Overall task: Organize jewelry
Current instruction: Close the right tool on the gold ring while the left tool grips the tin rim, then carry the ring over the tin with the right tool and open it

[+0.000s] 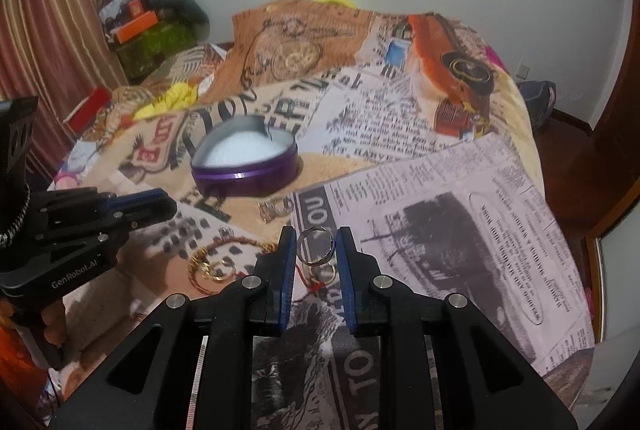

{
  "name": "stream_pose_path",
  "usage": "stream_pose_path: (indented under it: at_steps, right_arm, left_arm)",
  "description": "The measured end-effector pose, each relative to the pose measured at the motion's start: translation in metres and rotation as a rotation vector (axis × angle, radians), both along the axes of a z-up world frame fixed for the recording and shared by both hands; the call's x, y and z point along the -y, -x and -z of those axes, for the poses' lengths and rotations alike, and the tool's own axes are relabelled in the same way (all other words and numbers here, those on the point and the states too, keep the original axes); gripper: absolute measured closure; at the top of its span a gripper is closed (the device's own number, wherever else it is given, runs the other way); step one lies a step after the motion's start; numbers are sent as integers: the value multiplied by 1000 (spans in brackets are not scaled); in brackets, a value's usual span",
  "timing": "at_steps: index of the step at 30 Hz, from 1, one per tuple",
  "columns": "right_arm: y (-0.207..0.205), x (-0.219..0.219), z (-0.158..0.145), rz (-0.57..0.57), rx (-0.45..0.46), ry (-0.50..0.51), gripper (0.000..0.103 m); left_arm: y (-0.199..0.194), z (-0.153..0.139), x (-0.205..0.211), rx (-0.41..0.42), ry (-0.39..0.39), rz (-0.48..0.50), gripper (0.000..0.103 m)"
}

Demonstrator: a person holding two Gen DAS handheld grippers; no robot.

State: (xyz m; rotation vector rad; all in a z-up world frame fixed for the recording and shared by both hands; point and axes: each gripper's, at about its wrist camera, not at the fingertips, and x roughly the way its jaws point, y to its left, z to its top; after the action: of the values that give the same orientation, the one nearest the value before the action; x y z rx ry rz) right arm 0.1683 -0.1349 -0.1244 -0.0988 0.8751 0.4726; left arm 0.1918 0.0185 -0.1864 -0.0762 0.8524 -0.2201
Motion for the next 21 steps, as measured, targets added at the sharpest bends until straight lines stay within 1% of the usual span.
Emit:
stream_pose_path:
  at_steps: [8, 14, 21]
  right_arm:
    - [3, -7, -23, 4, 56, -26, 85]
    - [-2, -13, -39, 2, 104, -48, 85]
    - [-12, -20, -53, 34, 165, -62, 85]
  left_arm:
    - [6, -37, -6, 104, -15, -17, 94]
    - [1, -63, -12, 182, -13, -37, 94]
    - [-9, -81, -17, 242, -3, -52, 94]
